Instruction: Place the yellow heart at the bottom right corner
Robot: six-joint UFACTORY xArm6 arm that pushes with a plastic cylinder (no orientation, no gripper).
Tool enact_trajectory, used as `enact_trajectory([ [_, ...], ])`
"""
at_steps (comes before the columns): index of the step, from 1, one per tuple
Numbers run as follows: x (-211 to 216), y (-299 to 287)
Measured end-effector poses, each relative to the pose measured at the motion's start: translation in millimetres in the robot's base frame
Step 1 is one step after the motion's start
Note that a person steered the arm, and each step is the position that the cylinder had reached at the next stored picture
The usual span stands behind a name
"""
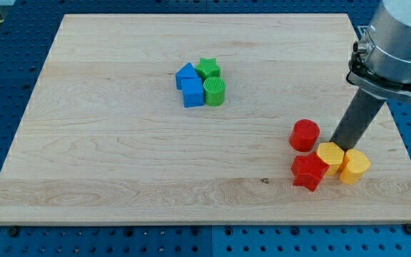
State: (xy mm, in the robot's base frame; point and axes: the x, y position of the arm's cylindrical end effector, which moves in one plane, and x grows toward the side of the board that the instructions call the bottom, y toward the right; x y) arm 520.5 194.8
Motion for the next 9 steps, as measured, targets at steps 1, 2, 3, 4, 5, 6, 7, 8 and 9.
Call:
enact_trajectory([
  [1,12,9],
  [2,16,11],
  [3,16,5],
  [4,16,-2],
  [5,16,-16],
  [6,29,-16],
  [7,41,-16],
  [8,54,-10],
  [9,64,1],
])
